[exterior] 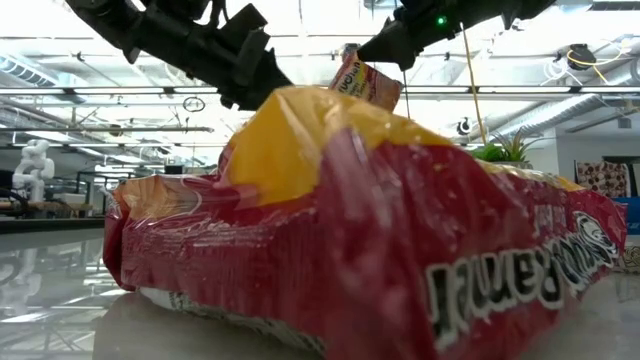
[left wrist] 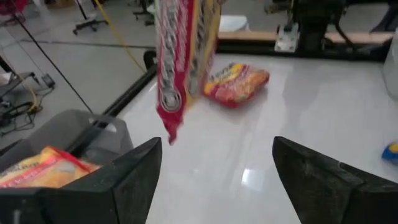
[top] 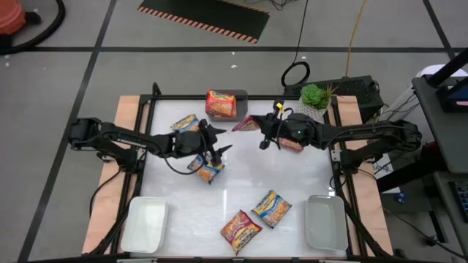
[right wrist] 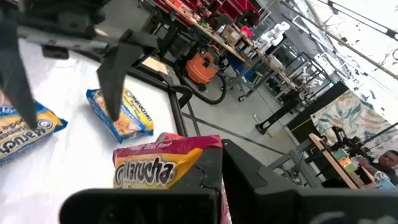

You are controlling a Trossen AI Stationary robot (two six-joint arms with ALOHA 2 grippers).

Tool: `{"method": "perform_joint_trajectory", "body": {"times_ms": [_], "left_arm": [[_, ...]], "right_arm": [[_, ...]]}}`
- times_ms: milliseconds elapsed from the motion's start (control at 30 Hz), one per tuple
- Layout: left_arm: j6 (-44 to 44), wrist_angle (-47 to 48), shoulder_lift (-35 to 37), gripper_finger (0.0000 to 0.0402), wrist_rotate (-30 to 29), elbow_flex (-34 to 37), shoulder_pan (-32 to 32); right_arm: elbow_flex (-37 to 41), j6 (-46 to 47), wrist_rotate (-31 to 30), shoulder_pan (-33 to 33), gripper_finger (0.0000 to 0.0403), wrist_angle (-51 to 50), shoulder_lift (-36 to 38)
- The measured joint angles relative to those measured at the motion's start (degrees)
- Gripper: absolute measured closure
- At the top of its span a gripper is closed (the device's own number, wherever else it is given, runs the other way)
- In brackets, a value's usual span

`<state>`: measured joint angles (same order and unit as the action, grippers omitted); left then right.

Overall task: Sort Maruchan noodles
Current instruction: Put the top right red noodle pack into the white bin

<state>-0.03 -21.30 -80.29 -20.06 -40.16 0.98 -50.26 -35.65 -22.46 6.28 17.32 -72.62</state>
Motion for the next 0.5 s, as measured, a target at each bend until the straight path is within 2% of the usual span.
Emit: {"method": "perform_joint_trajectory", "body": {"times_ms": [200,500], "left_arm": [[0.4,0.1,0.0,0.0089,0.2,0.0,1.4],[0.7,-0.2,0.0,0.0089,7.2,0.0,4.0]], "right_arm": [[0.0,0.4,0.0,0.0,0.0403,-1.5,0.0],[0.0,1.8,0.6,-1.4,0.0403,-2.2,0.0]]}}
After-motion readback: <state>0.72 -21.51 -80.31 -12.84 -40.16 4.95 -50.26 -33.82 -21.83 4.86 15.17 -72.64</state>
